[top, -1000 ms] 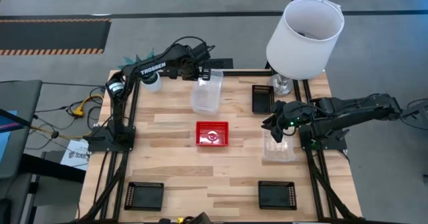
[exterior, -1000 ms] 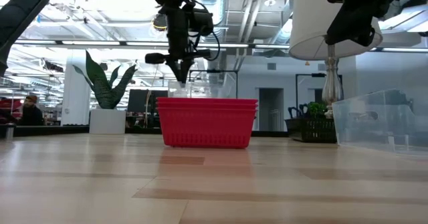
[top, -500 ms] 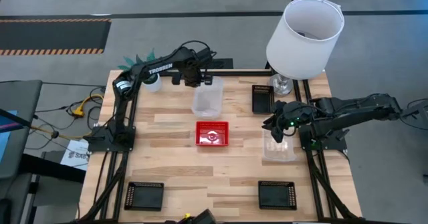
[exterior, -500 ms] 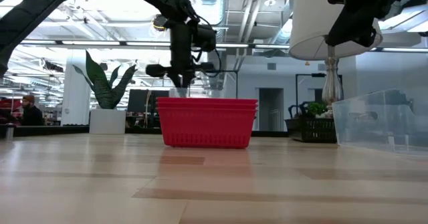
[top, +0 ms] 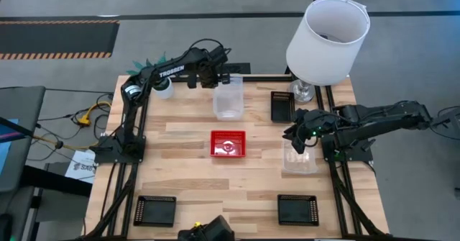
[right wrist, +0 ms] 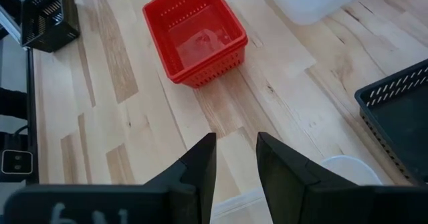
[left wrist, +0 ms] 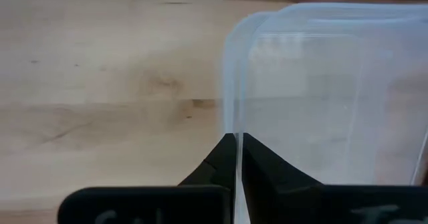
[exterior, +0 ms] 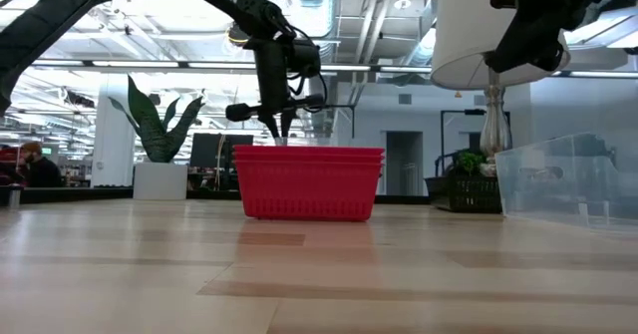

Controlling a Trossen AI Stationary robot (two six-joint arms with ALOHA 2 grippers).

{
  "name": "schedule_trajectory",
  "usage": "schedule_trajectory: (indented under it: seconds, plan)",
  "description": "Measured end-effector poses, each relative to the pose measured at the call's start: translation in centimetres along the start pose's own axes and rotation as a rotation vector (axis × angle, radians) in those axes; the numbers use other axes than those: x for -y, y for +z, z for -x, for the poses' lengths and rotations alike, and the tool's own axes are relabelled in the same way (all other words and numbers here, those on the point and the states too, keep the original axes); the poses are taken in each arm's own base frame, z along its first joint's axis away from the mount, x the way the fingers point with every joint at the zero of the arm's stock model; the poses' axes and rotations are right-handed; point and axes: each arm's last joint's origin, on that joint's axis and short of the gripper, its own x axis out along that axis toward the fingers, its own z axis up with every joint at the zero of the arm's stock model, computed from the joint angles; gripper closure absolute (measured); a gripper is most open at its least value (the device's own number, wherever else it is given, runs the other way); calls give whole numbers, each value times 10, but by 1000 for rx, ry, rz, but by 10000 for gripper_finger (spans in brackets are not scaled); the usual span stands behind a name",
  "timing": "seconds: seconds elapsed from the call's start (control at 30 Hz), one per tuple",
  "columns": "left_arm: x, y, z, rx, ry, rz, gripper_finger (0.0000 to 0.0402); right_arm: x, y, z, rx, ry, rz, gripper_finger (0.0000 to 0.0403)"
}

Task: Stack baskets by color
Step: Stack the bottom left transparent bin on the top transparent bin, then stack the bottom transparent bin on the top stacked transparent bins

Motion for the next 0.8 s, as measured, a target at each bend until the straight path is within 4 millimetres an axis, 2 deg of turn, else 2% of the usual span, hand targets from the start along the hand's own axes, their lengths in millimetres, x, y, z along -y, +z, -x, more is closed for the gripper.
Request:
schedule_trajectory:
  seconds: [0.2,0.53,0.67,0.8]
  plan:
    - [1,0,0,8,-11,-13,384,0,0,0,0,0,0,274]
    - [3,-2,3,-23,-39,-38,247,0,0,0,0,1,0,274]
    - [11,3,23,13,-83,-135,195,-2,-1,0,-38,55,-1,274]
    - [23,4,56,51,-165,-280,159,-5,2,7,-87,116,-4,274]
